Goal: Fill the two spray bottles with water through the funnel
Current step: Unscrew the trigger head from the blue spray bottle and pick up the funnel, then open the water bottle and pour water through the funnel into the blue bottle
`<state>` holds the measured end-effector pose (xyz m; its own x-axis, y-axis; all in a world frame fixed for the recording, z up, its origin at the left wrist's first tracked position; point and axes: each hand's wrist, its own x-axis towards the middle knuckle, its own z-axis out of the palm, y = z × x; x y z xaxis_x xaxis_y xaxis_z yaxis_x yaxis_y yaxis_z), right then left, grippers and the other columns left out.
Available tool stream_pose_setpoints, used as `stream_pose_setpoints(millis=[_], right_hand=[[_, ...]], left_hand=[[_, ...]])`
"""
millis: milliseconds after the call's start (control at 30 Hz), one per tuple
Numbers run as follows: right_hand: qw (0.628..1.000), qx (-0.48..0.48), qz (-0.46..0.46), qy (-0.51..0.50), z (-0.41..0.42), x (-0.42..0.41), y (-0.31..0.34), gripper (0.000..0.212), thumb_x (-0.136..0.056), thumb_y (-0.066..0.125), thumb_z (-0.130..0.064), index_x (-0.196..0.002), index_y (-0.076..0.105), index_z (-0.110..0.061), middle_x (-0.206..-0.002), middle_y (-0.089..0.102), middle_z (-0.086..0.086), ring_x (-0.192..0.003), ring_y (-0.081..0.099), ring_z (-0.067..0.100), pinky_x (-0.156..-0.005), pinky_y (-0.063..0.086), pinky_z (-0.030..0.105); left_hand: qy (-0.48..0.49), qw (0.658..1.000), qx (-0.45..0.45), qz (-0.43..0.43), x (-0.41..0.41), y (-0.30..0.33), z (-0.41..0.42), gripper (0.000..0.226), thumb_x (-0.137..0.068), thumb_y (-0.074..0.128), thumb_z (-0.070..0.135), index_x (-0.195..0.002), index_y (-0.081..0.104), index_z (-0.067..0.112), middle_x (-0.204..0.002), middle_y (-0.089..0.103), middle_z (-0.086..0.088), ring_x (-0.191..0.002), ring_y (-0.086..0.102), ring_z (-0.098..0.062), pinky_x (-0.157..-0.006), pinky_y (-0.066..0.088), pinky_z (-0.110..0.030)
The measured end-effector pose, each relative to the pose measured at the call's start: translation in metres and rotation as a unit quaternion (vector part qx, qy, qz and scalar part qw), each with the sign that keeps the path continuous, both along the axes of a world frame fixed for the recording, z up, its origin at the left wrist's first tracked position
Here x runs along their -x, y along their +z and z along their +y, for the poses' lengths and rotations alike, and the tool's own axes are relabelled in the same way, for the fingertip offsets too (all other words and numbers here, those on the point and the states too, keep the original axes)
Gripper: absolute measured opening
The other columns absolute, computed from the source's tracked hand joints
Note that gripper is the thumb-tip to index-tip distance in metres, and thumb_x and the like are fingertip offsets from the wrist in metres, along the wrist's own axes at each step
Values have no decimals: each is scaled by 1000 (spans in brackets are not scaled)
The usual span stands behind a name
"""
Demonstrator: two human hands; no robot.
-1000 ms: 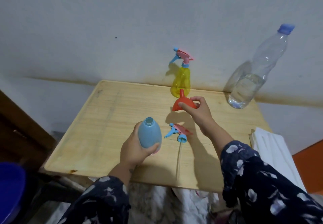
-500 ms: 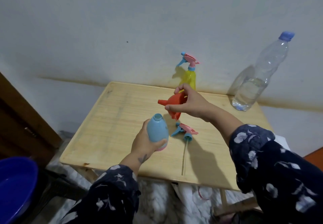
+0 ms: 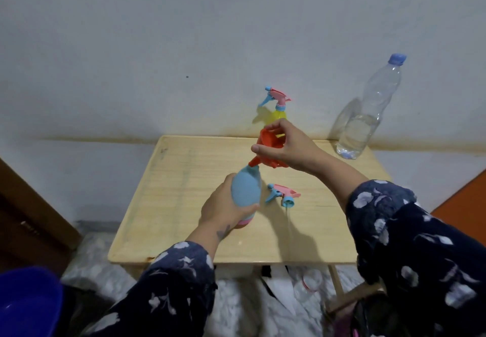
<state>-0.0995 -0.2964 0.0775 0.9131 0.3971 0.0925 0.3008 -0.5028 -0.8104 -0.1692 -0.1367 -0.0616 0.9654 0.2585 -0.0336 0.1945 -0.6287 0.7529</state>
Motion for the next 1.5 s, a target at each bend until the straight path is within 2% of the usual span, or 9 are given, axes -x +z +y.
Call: stream_pose_setpoints(millis=[233, 367, 433, 567, 800, 933, 1000, 1133, 1500], right_hand=[[996, 89, -23, -14, 29, 22, -20, 72, -64, 74, -63, -122, 54, -26, -112, 55, -10, -95, 52, 6, -70, 44, 16], [987, 143, -74, -19, 42, 31, -36, 85, -66, 71, -66, -135, 48, -23, -132, 50, -1, -123, 41, 18, -100, 37, 29], [983, 162, -81, -30, 44, 35, -45, 86, -68, 69, -65, -140, 43, -24, -135, 47, -1, -126, 36, 19, -101, 33, 30], [983, 147, -87, -67, 47, 43, -56, 84, -71, 66, -67, -141, 40, -27, -134, 45, -3, -122, 36, 19, -102, 38, 37], [973, 189, -98, -92, 54, 45, -58, 86, -70, 56, -77, -140, 40, -31, -138, 44, -4, -125, 38, 22, -100, 37, 44], [970, 208, -70, -102, 55, 45, -52, 79, -74, 43, -81, -139, 39, -37, -145, 40, -5, -130, 37, 24, -101, 31, 47], [975, 181, -49, -116, 53, 43, -46, 70, -81, 35, -77, -138, 42, -36, -147, 41, -4, -133, 36, 24, -105, 30, 48], [977, 158, -11, -139, 33, 33, -33, 52, -93, 39, -55, -136, 48, -28, -144, 48, 1, -132, 42, 26, -107, 34, 47], [937, 298, 84, -161, -71, -1, -8, 51, -95, 51, -34, -141, 42, -14, -147, 42, 8, -133, 41, 25, -106, 32, 32]], left_hand=[[-41, 998, 55, -7, 6, -7, 5, 79, -42, 74, 63, -106, 29, 53, -104, 56, 17, -80, 59, -2, -49, 42, -17], [-33, 985, 166, -27, 2, -25, 2, 90, -42, 84, 58, -118, 38, 42, -116, 61, 6, -100, 63, -17, -80, 56, -42], [-37, 977, 208, -30, 0, -34, 3, 90, -44, 87, 54, -121, 43, 43, -116, 62, 6, -104, 63, -17, -83, 56, -46], [-34, 974, 224, -18, 1, -45, 2, 76, -42, 84, 58, -99, 35, 71, -104, 59, 27, -93, 60, 0, -69, 55, -28], [-92, 976, 196, 2, 5, -35, 22, 71, -64, 87, 22, -113, 41, 47, -123, 58, 6, -109, 57, -12, -82, 51, -28], [-127, 983, 125, 46, 4, -16, 48, 79, -74, 82, 15, -139, 38, 23, -123, 48, 13, -96, 53, -1, -55, 43, -3], [-160, 985, 32, 58, 1, -1, 65, 76, -77, 81, 22, -141, 40, 18, -130, 46, 9, -112, 50, -12, -71, 41, -1], [-160, 982, -99, 33, -20, 42, 92, 50, -91, 66, 23, -136, 49, 16, -142, 51, -5, -131, 47, -22, -105, 36, -29], [-247, 939, -235, 36, -101, 143, 24, 46, -94, 57, 40, -134, 50, 19, -139, 53, -5, -126, 50, -23, -102, 39, -34]])
